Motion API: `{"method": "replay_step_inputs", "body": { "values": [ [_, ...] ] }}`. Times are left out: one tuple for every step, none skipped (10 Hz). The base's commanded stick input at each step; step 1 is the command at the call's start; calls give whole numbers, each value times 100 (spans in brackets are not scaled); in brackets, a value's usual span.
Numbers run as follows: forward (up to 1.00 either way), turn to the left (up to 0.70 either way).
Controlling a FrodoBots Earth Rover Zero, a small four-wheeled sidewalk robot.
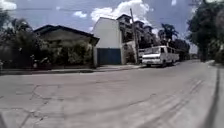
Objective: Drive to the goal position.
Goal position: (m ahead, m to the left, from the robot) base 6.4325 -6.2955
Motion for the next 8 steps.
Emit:
{"method": "replay_step_inputs", "body": {
  "values": [
    [51, -51],
    [51, -51],
    [51, -51],
    [51, -51],
    [50, -50],
    [50, -50],
    [50, -50],
    [51, -51]
  ]
}}
